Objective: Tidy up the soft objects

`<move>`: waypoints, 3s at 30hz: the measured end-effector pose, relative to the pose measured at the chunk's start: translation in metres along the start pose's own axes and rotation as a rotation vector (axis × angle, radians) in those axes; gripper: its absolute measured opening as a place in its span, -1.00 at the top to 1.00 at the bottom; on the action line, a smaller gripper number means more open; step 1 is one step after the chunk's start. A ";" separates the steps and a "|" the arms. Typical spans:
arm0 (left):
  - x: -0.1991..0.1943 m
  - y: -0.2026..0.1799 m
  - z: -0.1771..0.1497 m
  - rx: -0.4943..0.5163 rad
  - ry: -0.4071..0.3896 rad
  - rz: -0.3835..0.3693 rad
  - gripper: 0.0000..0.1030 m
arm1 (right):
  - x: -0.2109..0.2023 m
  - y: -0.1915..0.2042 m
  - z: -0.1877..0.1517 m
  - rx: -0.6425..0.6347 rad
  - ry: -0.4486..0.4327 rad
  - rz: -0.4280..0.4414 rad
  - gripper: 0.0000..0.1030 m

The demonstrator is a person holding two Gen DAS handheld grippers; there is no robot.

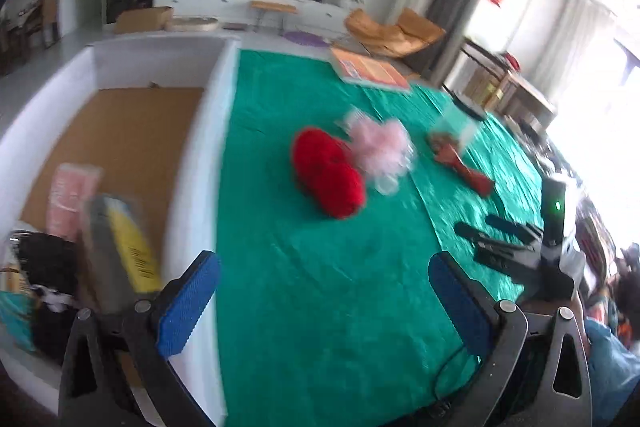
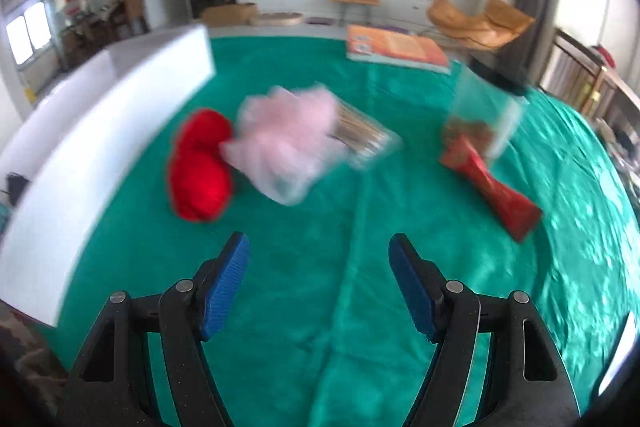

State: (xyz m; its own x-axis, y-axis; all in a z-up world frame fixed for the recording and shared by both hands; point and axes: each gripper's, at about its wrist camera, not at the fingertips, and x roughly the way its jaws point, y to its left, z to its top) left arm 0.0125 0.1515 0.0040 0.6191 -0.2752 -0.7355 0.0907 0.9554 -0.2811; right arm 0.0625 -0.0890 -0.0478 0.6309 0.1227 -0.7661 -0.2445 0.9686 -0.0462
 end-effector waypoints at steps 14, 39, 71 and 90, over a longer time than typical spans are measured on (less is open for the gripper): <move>0.159 -0.072 -0.003 0.194 0.088 0.183 -1.00 | 0.027 -0.067 -0.023 0.175 0.024 -0.094 -0.50; 0.159 -0.069 -0.002 0.192 0.082 0.184 -1.00 | 0.032 -0.065 -0.023 0.180 0.040 -0.109 -0.73; 0.159 -0.069 -0.003 0.192 0.081 0.184 -1.00 | 0.032 -0.065 -0.024 0.180 0.040 -0.109 -0.74; 0.159 -0.069 -0.004 0.191 0.081 0.184 -1.00 | 0.031 -0.065 -0.024 0.180 0.040 -0.109 -0.74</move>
State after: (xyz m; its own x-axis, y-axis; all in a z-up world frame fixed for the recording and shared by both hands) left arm 0.1018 0.0416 -0.0958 0.5752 -0.0957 -0.8124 0.1332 0.9908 -0.0225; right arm 0.0808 -0.1532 -0.0841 0.6155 0.0097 -0.7881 -0.0382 0.9991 -0.0175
